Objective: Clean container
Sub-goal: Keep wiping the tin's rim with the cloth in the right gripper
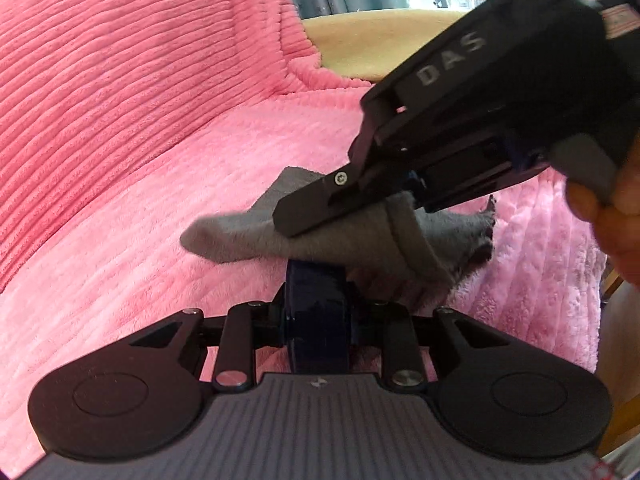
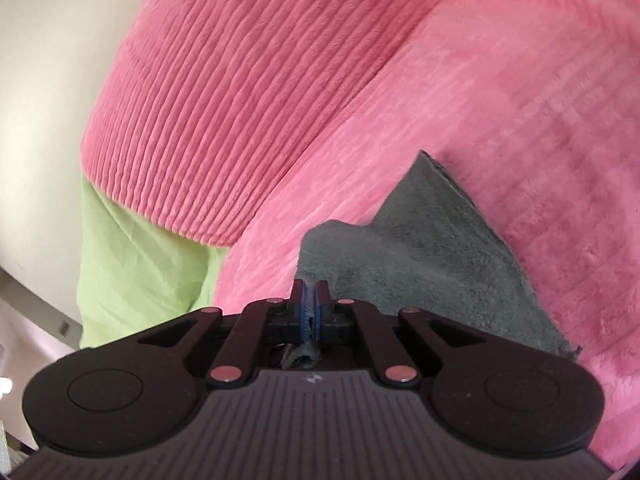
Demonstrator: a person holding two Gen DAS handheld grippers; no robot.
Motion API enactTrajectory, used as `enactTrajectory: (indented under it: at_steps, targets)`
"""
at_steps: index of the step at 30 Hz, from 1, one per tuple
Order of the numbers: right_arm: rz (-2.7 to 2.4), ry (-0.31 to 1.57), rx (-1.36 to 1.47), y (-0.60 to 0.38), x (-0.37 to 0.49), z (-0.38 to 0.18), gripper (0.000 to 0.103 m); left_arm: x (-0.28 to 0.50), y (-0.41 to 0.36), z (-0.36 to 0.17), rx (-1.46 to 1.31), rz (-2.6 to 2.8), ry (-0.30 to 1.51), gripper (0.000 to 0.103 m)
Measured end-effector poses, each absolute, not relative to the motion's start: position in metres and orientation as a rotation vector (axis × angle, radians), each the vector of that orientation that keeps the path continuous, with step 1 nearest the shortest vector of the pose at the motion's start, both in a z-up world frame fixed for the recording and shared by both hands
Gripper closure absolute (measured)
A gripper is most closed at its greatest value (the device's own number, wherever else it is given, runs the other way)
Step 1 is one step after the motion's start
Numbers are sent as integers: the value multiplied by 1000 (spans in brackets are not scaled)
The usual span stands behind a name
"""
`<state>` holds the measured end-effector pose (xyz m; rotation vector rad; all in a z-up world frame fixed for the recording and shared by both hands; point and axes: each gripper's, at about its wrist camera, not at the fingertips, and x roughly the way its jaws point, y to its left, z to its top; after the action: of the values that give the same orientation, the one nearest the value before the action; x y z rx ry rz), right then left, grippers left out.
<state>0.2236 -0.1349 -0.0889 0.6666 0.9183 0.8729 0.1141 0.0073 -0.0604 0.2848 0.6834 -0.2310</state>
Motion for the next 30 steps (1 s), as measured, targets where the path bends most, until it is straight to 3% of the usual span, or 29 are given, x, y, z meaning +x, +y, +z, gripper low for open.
enactTrajectory:
  at_steps: [8, 12, 17, 25, 30]
  targets:
    - [800, 925, 647, -141, 227, -105, 101, 115, 5, -58, 298, -245, 713, 74]
    - [789, 923, 642, -142, 226, -107, 101, 118, 8, -51, 268, -262, 717, 68]
    - [763, 875, 696, -153, 228, -100, 101, 124, 10, -49, 233, -268, 699, 73]
    - [758, 666, 784, -187, 220, -64, 98, 145, 4, -48, 177, -278, 500, 74]
    - [813, 809, 682, -160, 218, -69, 98, 151, 3, -67, 188, -258, 577, 73]
